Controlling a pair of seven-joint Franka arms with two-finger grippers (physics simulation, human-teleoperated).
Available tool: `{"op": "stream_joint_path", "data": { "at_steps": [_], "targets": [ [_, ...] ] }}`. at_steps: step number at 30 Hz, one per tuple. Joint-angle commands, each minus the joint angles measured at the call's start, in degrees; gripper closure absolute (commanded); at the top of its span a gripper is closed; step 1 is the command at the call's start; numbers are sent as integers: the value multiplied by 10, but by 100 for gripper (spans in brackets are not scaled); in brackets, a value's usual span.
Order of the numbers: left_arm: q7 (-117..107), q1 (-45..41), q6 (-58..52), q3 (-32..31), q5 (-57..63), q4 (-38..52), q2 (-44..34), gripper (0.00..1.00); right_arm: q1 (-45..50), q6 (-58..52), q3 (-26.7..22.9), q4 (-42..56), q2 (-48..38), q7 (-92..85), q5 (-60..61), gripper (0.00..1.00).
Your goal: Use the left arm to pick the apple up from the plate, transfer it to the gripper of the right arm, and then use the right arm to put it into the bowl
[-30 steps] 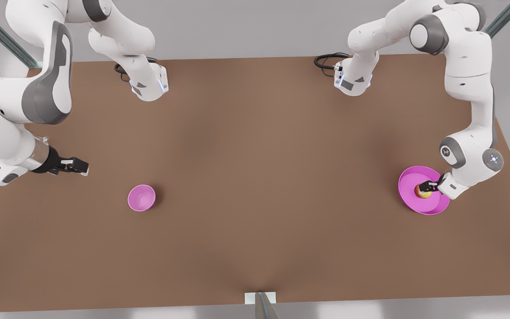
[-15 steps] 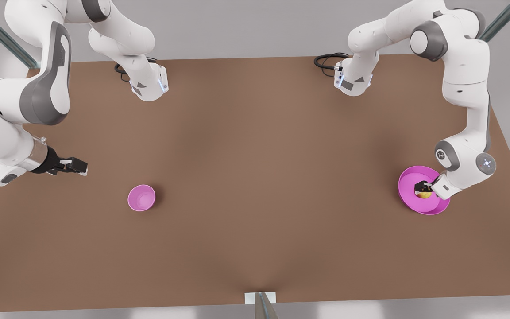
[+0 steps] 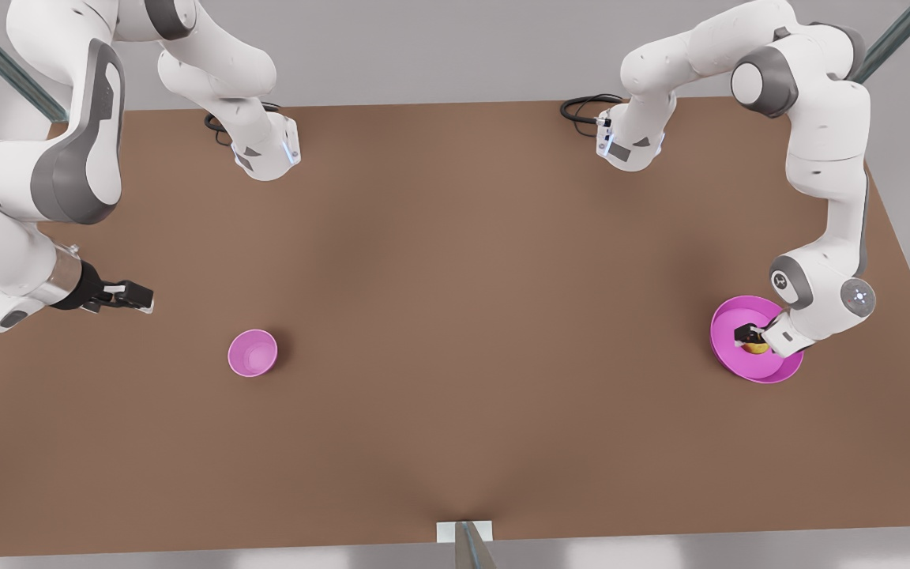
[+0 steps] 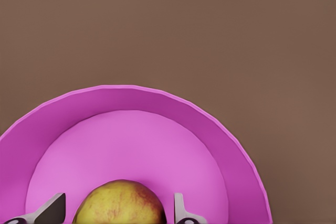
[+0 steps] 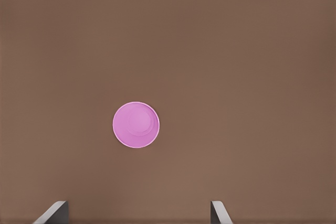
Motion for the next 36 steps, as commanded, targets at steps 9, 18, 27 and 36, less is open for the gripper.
{"op": "stream_joint_path", "data": {
  "at_steps": [9, 18, 27, 36],
  "targets": [
    [17, 4, 3, 1, 1, -4, 0, 0, -1, 0, 0, 0, -1, -5, 0, 0],
    [17, 10, 2, 1, 1, -10, 0, 0, -7, 0, 0, 0, 3, -13, 7, 0],
    [18, 13, 2, 1, 1, -15, -1, 13, -9, 0, -1, 0, 4, -22, 7, 0],
    [21, 12, 1, 1, 1, -15, -1, 15, -9, 0, -1, 0, 4, -25, 7, 0]
  ]
}}
